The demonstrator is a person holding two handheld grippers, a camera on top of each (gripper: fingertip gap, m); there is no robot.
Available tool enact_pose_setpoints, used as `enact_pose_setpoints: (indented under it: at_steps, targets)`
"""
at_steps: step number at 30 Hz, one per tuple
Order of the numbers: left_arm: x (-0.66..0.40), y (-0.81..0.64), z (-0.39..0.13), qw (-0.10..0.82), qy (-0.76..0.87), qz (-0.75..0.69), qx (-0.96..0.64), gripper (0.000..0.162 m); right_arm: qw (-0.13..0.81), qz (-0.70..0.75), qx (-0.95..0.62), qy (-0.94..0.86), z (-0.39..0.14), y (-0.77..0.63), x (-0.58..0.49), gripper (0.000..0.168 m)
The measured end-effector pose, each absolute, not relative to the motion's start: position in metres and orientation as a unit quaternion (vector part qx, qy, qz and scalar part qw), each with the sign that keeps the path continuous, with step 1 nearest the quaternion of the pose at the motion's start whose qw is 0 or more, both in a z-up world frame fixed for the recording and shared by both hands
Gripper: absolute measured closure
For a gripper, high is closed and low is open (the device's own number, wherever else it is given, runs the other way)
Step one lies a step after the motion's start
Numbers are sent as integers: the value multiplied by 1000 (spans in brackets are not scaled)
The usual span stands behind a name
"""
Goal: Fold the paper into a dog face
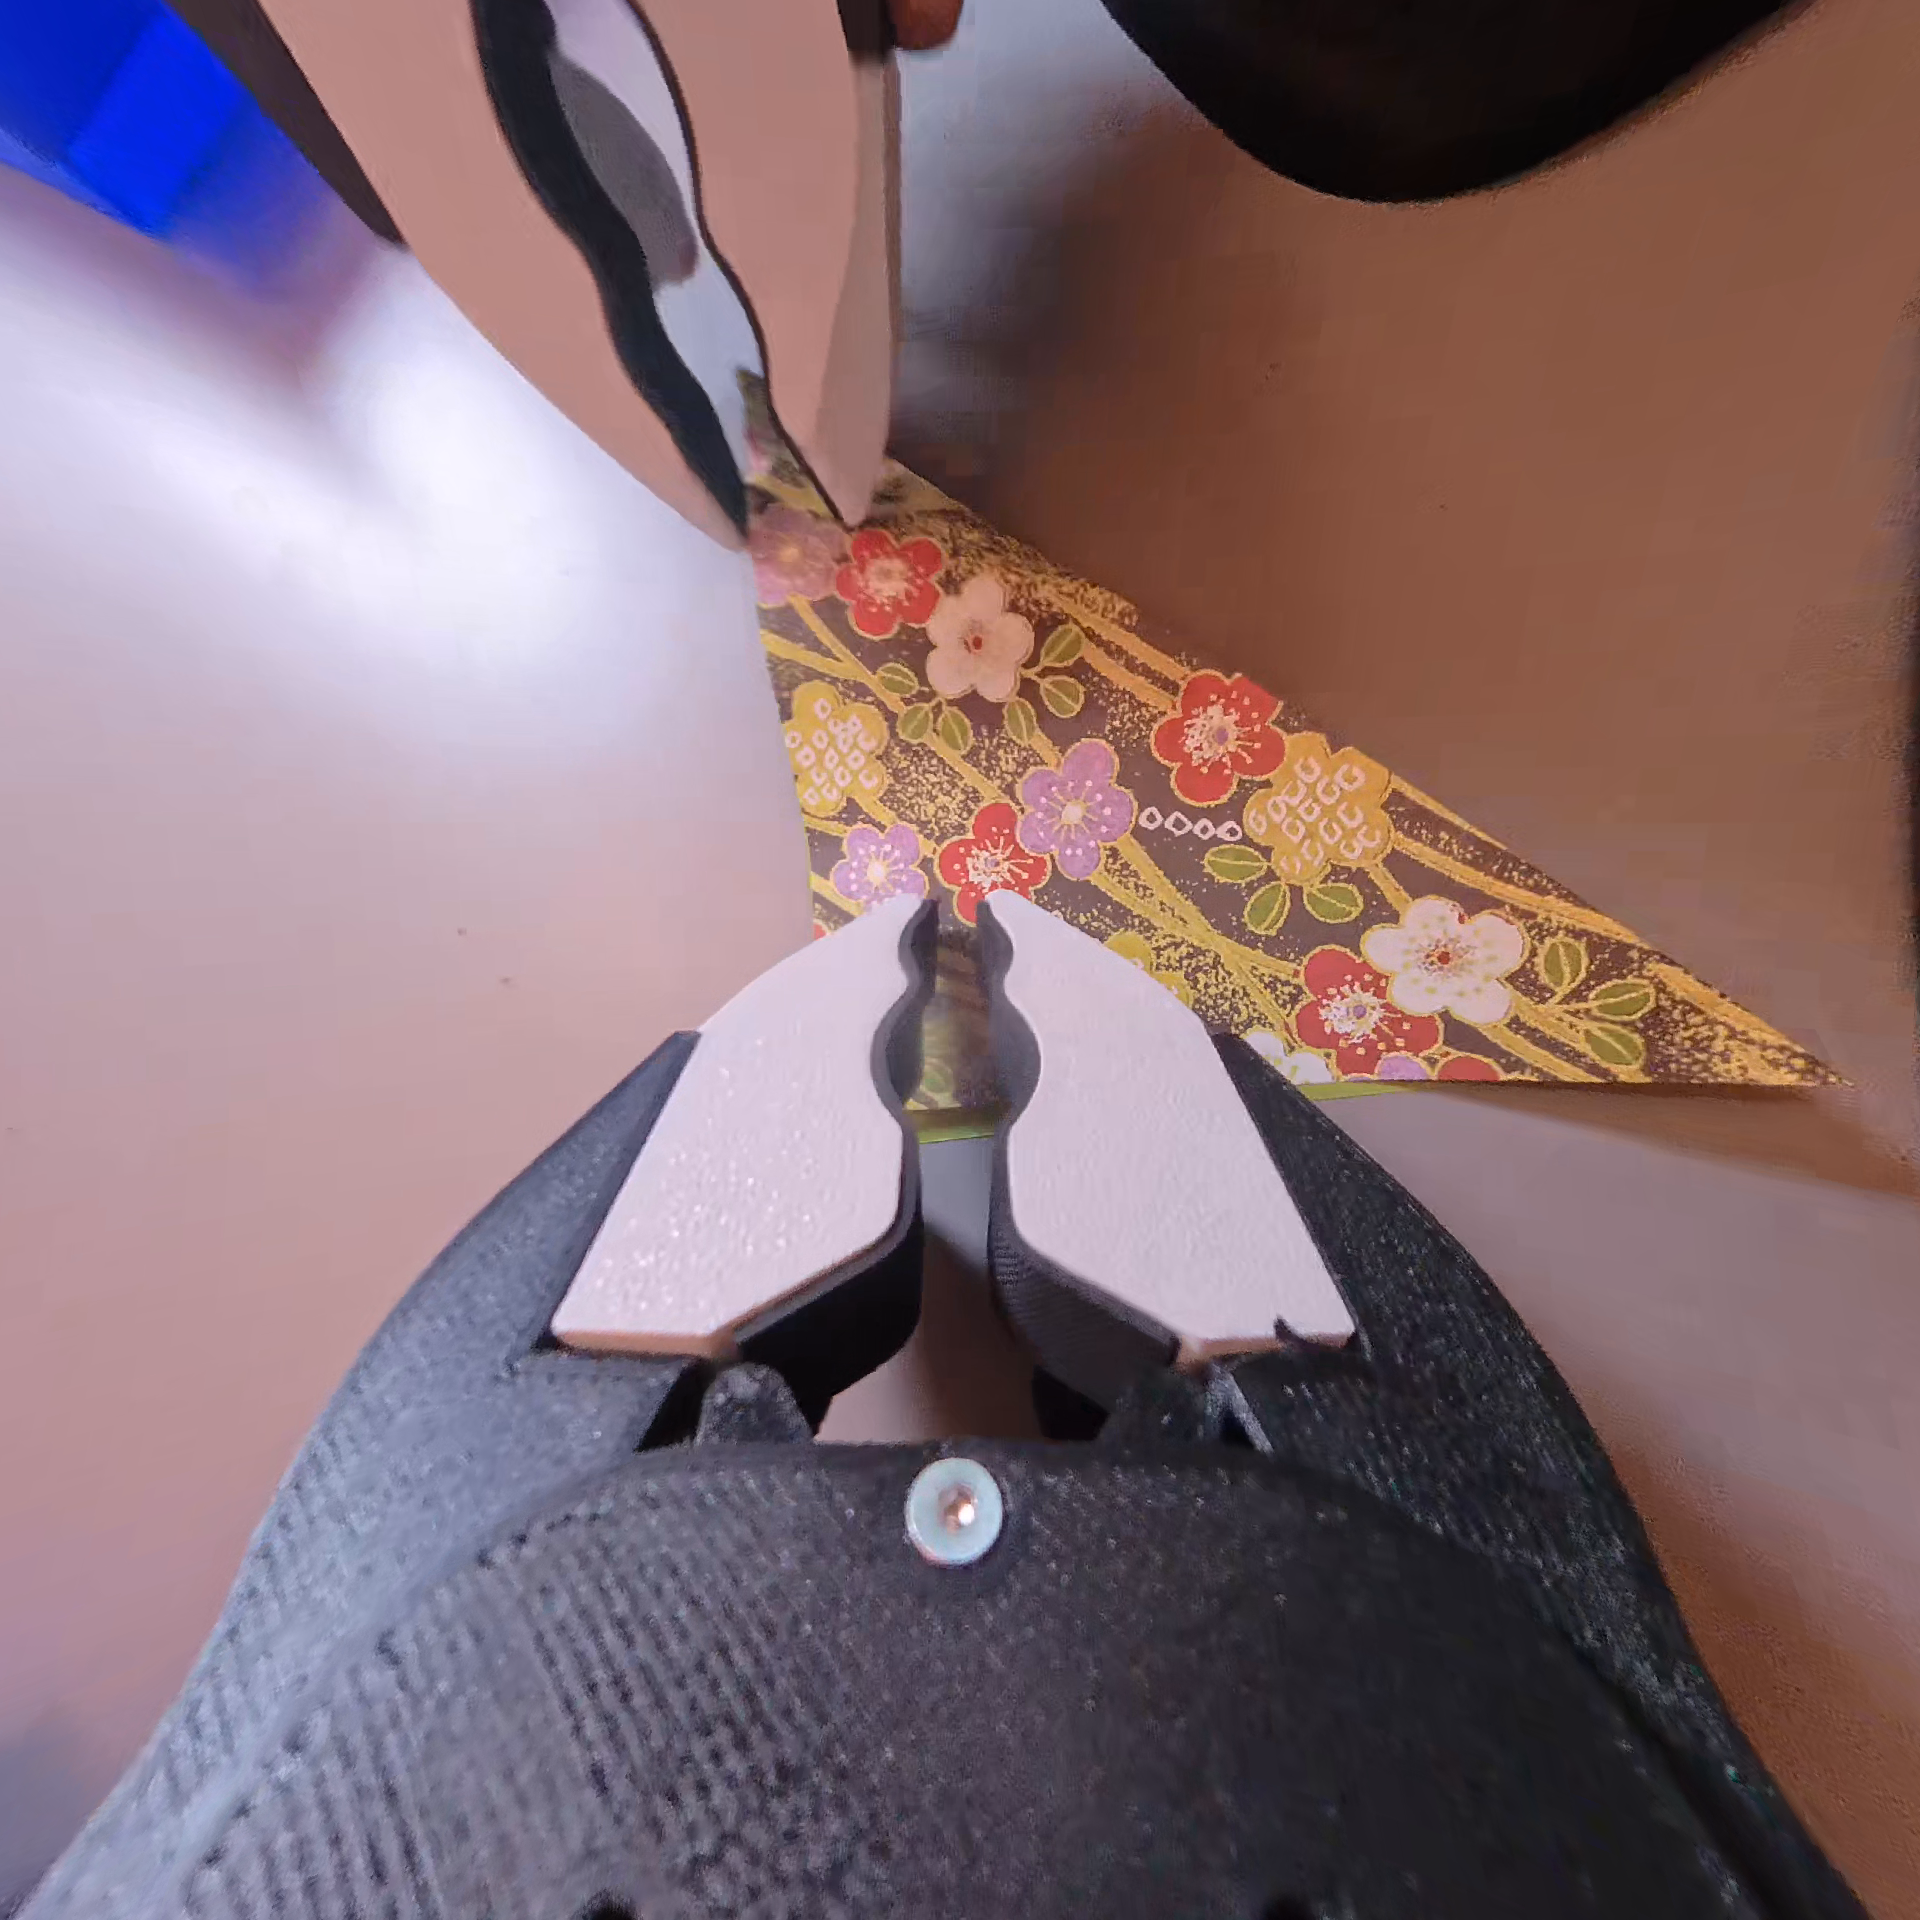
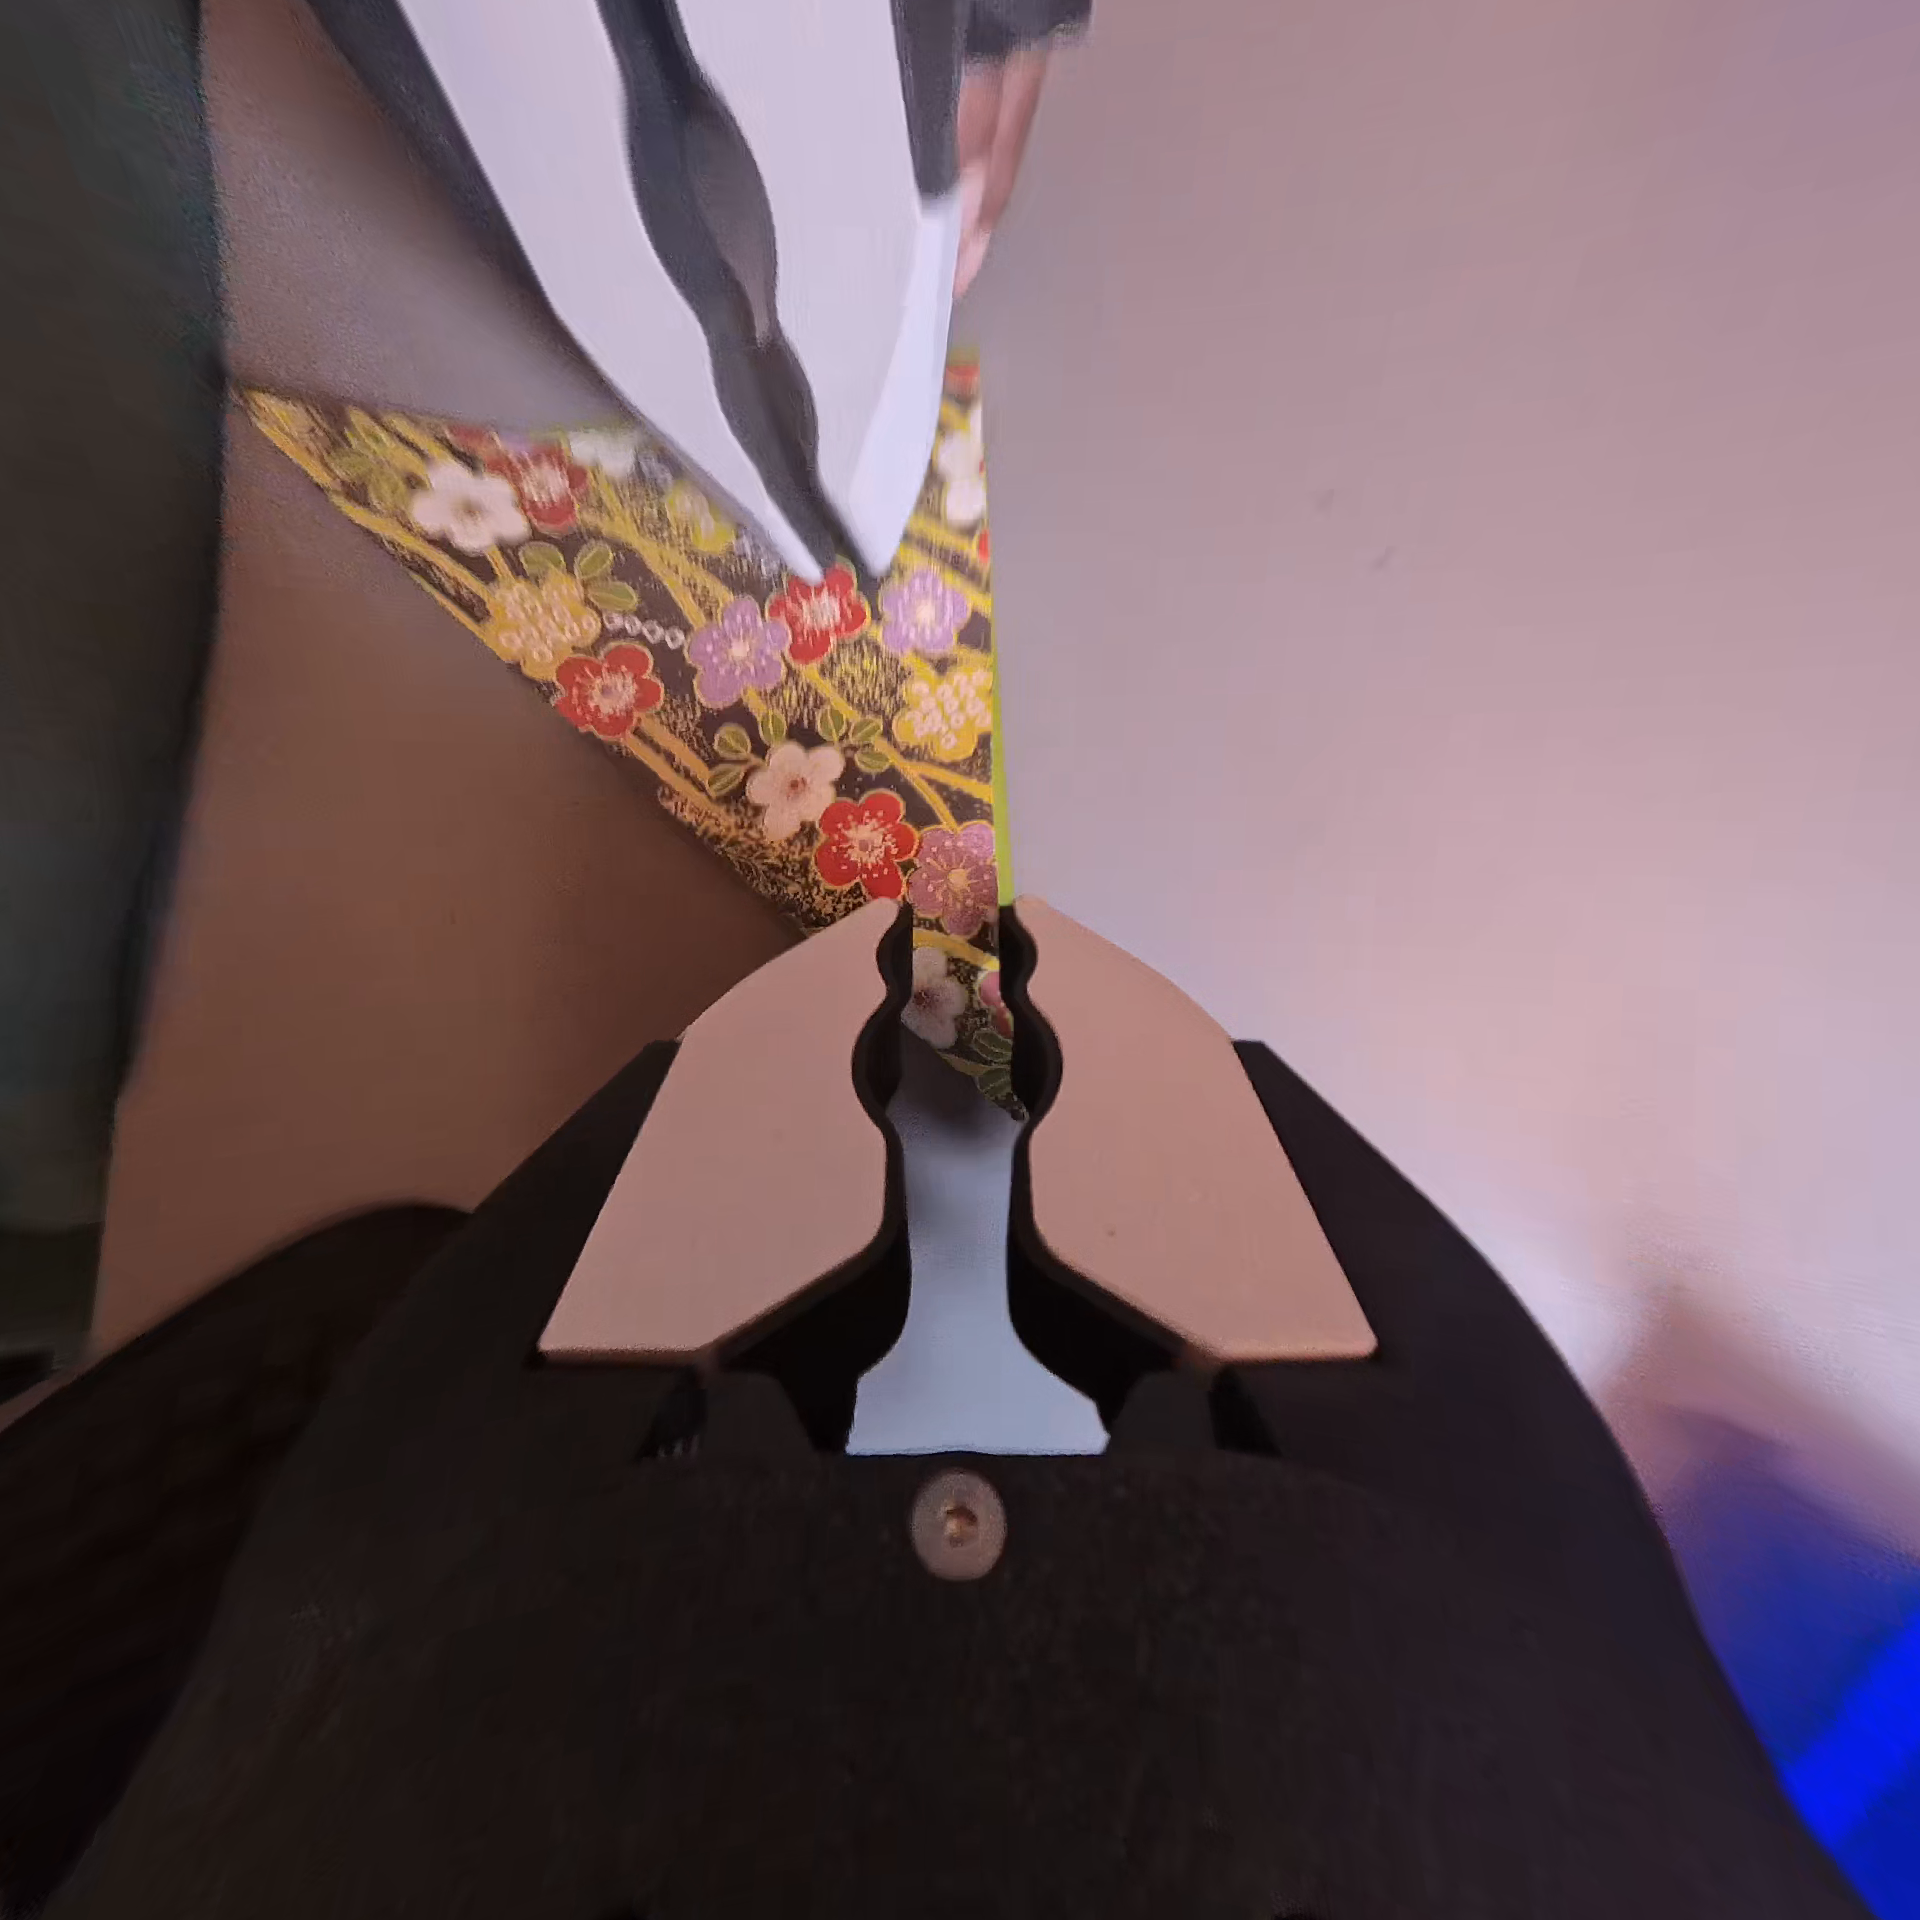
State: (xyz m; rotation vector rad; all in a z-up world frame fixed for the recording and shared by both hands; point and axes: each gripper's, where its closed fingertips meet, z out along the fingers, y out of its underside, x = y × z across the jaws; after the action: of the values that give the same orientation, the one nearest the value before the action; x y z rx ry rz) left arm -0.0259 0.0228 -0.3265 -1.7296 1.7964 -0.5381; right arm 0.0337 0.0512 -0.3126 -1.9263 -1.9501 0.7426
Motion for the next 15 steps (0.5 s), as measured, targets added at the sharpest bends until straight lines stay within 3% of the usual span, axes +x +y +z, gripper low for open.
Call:
enact_pose_setpoints:
  at_steps: [5,11,15]
  targets:
    - [-26,22,-327,290,669,-212,-651,157,241,277,-604,-707,-286,16,32,159]
    - [-26,23,-327,292,669,-207,-651,157,329,254,-619,-667,-259,27,29,154]
    - [-27,26,-327,296,666,-202,-654,156,311,281,-586,-693,-249,-6,24,156]
